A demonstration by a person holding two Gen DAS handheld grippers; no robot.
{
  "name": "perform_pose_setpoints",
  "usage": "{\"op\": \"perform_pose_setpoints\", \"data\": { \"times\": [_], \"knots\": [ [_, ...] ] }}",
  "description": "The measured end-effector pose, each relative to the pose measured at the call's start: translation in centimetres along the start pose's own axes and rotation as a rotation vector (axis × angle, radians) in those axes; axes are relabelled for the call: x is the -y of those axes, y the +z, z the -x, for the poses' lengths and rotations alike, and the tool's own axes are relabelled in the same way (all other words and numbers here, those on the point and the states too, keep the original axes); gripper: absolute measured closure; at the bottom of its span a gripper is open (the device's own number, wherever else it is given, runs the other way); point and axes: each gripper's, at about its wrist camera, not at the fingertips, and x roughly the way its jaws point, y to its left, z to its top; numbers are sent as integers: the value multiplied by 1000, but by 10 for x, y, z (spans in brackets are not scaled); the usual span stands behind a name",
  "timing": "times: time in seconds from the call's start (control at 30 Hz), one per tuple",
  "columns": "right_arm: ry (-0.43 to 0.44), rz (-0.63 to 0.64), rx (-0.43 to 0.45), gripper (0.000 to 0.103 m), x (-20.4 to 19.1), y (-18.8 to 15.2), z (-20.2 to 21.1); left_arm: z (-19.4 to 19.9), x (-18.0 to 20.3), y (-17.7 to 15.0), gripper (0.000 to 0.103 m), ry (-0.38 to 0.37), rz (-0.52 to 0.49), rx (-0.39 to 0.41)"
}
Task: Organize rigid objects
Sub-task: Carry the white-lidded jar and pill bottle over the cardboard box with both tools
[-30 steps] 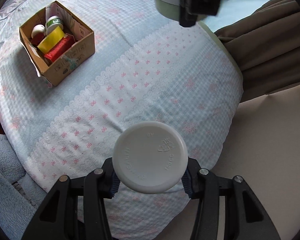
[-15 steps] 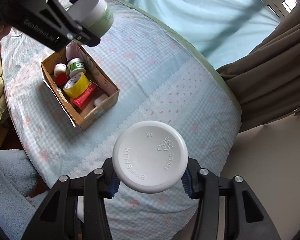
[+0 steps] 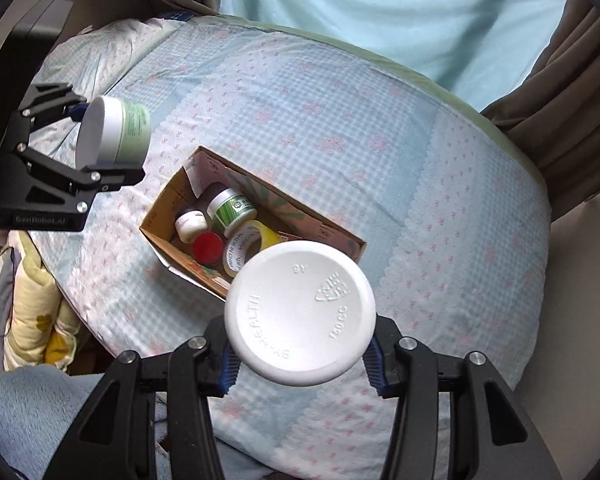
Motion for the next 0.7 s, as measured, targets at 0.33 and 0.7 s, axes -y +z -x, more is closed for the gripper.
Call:
{"op": "perform_pose_setpoints", "data": {
  "times": [0.33, 0.7],
  "knots": [
    [5, -186, -85, 57, -16, 10, -51, -53, -47, -24, 35, -48, 106, -38],
    [0, -272, -212, 57, 7, 2, -123, -116, -47, -22, 35, -71, 236, -84]
  ]
}}
